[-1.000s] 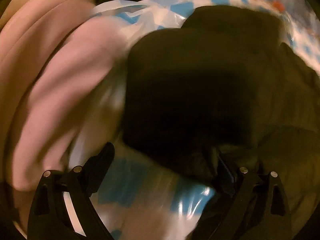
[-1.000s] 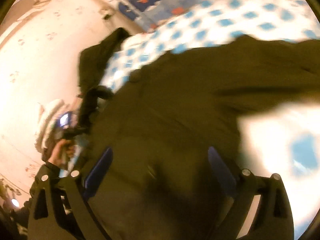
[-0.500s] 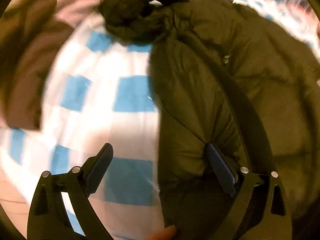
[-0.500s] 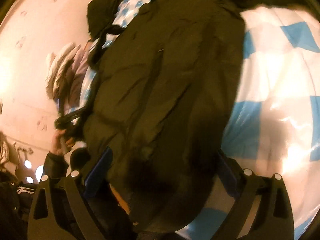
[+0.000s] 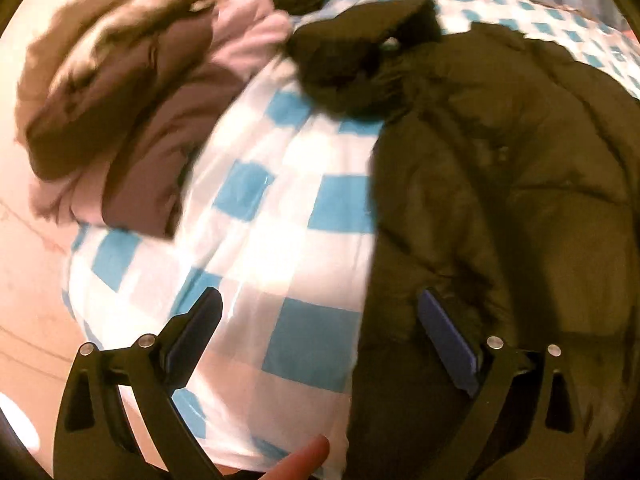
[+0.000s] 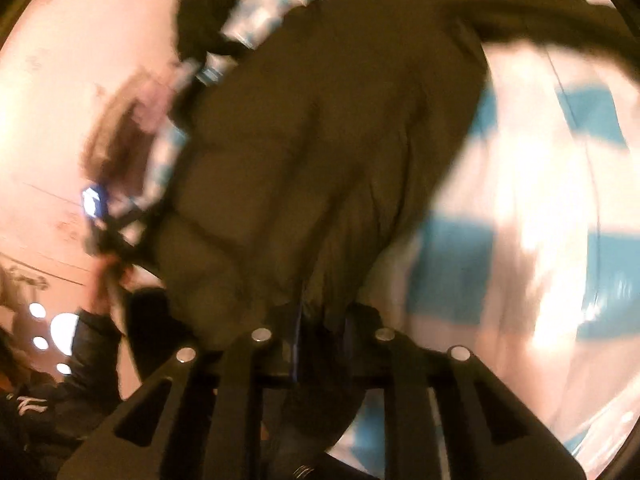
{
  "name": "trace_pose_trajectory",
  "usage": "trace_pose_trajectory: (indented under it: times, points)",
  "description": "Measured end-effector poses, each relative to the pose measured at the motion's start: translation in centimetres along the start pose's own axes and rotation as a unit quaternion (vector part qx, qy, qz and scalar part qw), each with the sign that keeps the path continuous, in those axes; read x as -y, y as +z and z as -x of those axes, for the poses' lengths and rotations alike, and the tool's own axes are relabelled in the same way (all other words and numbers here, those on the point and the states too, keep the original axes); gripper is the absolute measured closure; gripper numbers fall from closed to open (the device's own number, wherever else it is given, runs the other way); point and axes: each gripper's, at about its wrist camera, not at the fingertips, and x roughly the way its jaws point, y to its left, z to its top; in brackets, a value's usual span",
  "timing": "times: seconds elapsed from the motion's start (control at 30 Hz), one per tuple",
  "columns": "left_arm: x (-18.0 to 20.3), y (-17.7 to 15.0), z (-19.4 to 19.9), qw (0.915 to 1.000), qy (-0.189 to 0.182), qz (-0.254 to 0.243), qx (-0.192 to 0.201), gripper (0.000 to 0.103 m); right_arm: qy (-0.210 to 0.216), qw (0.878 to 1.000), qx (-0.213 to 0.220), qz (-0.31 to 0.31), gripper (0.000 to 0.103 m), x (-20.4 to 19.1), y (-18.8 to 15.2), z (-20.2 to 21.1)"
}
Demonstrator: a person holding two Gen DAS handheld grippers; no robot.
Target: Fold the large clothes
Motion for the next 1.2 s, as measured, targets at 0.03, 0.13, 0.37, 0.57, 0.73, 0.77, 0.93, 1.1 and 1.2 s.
trace_pose_trajectory:
  times: [0.03,0.13,0.37,0.57,0.73,0.77,0.93,1.1,1.2]
  points:
    - [0.8,0.3,-1.1,0.9998,-0.015,0.005,-0.009,0.008,0.015,1.000,-0.002,-0.005,0.078,0.1,-0.2,-0.6]
    - [0.7,0.4,-2.9,0.9998,-0.013,0.004,-0.014,0.008,0.031,0.999,0.015,-0.006,0.083,-0.4,-0.3,-1.4]
    - [3.1,0.8,1.6,0.9942,-0.090,0.056,0.014,0.008,0.048,0.992,0.119,-0.003,0.096,-0.5,-0.3,4.6]
    - [6.3,-1.7,1.1,0.9979,-0.059,-0.027,-0.001,0.008,-0.016,0.997,0.079,-0.012,0.096,2.6,-3.7,6.3]
    - [9.4,1.7,4.8,0.9827,0.121,-0.054,0.130,0.008,-0.089,0.991,0.101,-0.021,0.077,2.7,-4.3,7.2]
    - [10.7,2.9,6.1,0.9734,0.147,-0.063,0.164,0.008,-0.110,0.985,0.134,-0.011,0.069,1.6,-3.7,8.4]
    - [13.8,6.7,10.7,0.9678,0.019,-0.039,0.248,0.008,-0.015,0.986,0.154,0.065,0.037,-3.6,-0.7,7.4]
    - [17.7,8.3,1.4,0.9828,-0.077,-0.145,0.084,0.008,-0.019,0.999,0.023,0.029,0.037,-0.7,0.4,-0.7]
    - [16.5,7.1,-1.3,0.9835,-0.102,-0.148,0.023,0.007,-0.021,0.999,0.026,0.025,0.039,-0.5,0.4,1.0]
